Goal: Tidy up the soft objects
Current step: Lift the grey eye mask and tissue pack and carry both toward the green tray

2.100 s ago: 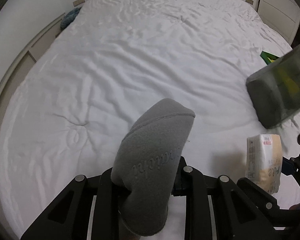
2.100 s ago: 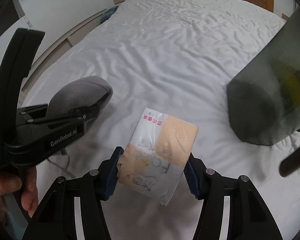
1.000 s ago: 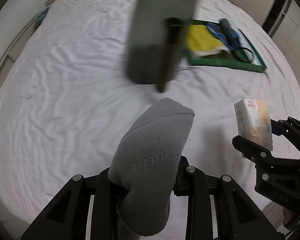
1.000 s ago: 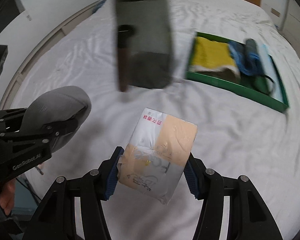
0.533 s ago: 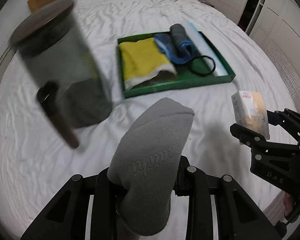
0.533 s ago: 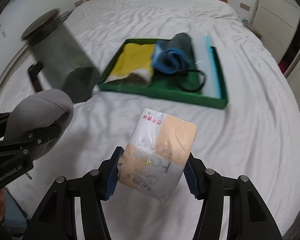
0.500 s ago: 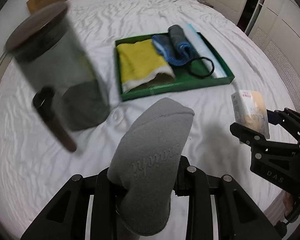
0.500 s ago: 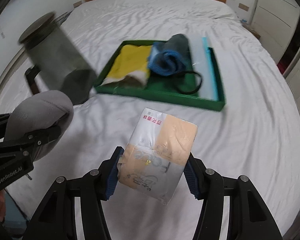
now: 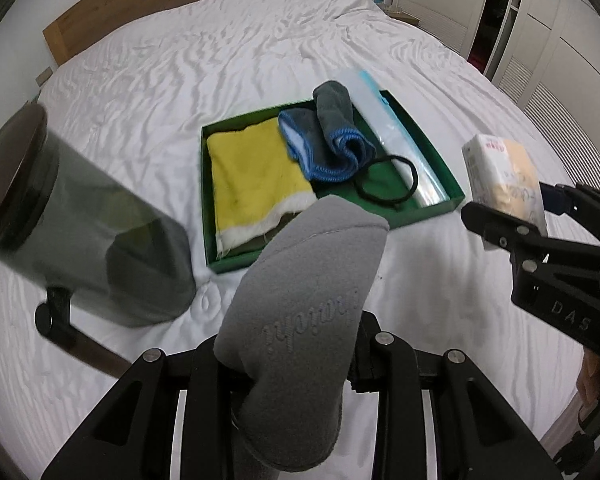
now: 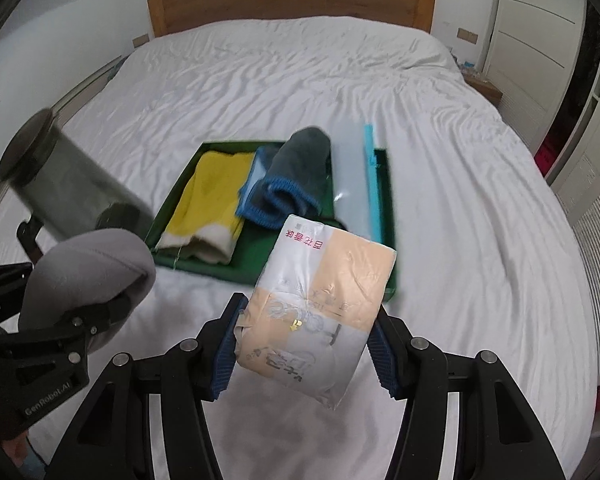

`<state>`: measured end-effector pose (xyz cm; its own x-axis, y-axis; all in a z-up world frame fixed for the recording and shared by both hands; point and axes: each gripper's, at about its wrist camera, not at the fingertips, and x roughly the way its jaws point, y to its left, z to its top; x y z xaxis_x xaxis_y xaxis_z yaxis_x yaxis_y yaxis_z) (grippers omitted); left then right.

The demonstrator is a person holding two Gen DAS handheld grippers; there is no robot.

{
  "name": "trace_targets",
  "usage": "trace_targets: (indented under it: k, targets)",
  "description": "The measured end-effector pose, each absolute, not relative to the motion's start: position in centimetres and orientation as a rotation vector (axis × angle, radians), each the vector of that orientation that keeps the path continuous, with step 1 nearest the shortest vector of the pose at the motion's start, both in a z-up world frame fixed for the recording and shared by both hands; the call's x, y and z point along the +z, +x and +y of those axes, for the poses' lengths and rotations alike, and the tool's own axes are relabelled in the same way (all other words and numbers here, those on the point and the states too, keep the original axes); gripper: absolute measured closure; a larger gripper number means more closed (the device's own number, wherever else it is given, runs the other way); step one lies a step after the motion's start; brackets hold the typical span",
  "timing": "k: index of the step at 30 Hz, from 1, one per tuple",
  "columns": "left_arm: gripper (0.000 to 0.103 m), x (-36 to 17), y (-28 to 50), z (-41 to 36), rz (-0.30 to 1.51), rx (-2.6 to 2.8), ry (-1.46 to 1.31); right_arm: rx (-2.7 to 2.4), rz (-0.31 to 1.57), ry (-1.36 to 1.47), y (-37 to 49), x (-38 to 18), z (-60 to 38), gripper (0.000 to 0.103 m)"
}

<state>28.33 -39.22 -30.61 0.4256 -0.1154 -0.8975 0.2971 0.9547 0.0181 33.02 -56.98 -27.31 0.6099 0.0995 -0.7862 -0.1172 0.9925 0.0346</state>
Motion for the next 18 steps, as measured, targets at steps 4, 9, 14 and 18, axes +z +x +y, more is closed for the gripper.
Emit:
trace_targets:
  k: [4,9,14,18]
  targets:
    - [0.076,-30.6,29.6,-40.0,1.088,-0.256,0.195,0.113,0.884,-0.026,34.2,-27.3,-57.6,0.047]
    - [0.076,-30.9,31.3,-41.0,1.073,-0.244,0.201,0.098,0.865,-0.041,36.1,-27.6,-58.2,0.047]
    - [0.075,-31.7,33.8,-41.7,1.050,-0.212,0.211,0.084,0.859,-0.063,39.1,-28.7,-58.4,0.047]
    - [0.075,-32.4,36.0,-41.4,1.051,-0.175,0.182,0.076,0.851,-0.074,41.5,-29.7,-58.3,0.047]
